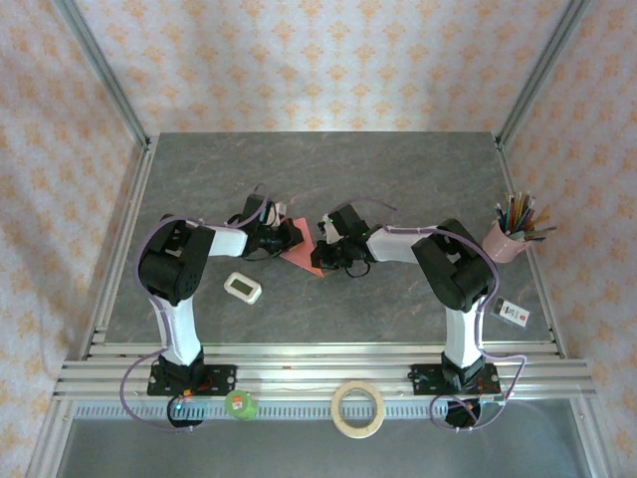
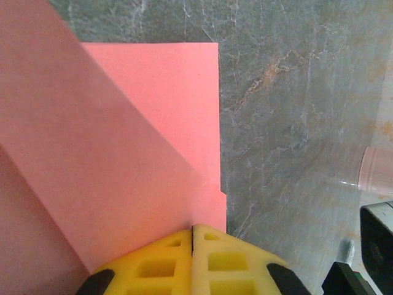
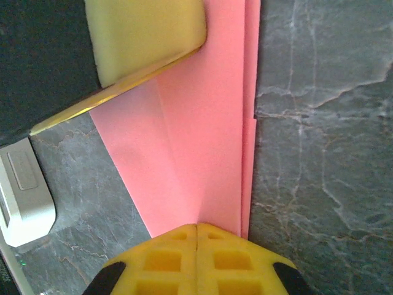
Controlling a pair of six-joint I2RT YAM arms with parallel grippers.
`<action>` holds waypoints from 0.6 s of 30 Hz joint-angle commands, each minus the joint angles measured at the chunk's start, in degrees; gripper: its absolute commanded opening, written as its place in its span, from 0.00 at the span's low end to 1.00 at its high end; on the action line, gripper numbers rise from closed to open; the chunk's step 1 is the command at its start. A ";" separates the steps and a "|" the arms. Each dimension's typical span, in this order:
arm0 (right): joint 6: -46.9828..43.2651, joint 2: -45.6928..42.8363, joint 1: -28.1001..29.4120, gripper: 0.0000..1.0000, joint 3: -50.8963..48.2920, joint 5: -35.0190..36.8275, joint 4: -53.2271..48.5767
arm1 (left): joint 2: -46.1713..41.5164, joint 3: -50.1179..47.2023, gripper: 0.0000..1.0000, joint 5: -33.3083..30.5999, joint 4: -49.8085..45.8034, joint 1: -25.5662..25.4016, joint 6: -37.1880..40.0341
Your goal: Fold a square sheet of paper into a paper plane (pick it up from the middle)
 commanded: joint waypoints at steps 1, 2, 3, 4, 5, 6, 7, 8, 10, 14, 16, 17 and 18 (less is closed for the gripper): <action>2.23 -1.39 -0.10 0.05 0.04 -0.49 -2.29 | 2.04 -0.34 0.05 -6.24 -7.02 0.04 2.44; 3.25 -1.82 -0.04 0.05 0.30 -0.59 -1.10 | 2.17 -0.26 0.06 -6.47 -7.20 -0.10 2.62; 4.15 -1.91 -0.10 0.06 0.61 -0.68 -0.27 | 2.24 -0.17 0.06 -6.71 -7.45 -0.21 2.72; 5.15 -1.90 -0.10 0.06 1.01 -0.68 0.66 | 2.33 -0.07 0.05 -6.95 -7.75 -0.34 2.89; 6.19 -1.53 -0.10 0.06 1.37 -0.35 1.38 | 2.57 0.14 0.05 -7.19 -8.11 -0.46 3.05; 6.87 -0.99 -0.10 0.06 1.78 -0.12 1.55 | 2.68 0.31 0.05 -7.42 -8.30 -0.56 3.15; 7.70 -0.22 -0.09 0.06 2.15 0.08 1.80 | 2.70 0.36 0.05 -7.63 -8.57 -0.63 3.24; 8.30 0.47 -0.02 0.06 2.37 0.03 2.22 | 2.86 0.39 0.05 -7.89 -8.83 -0.74 3.25; 9.36 1.18 0.00 0.06 2.53 0.11 3.10 | 2.86 0.40 0.05 -8.25 -9.08 -0.82 3.34; 10.03 2.40 0.16 0.05 4.38 0.11 3.41 | 2.90 0.36 0.05 -8.80 -9.85 -0.91 3.69; 9.82 3.01 0.25 0.05 5.43 -0.04 3.07 | 2.97 0.36 0.05 -9.06 -10.00 -1.00 3.61; 9.63 3.54 0.38 0.05 6.17 -0.14 2.61 | 3.03 0.36 0.05 -9.16 -10.09 -1.00 3.60; 9.38 3.90 0.47 0.05 6.69 -0.15 2.11 | 3.03 0.27 0.05 -9.32 -10.07 -1.05 3.47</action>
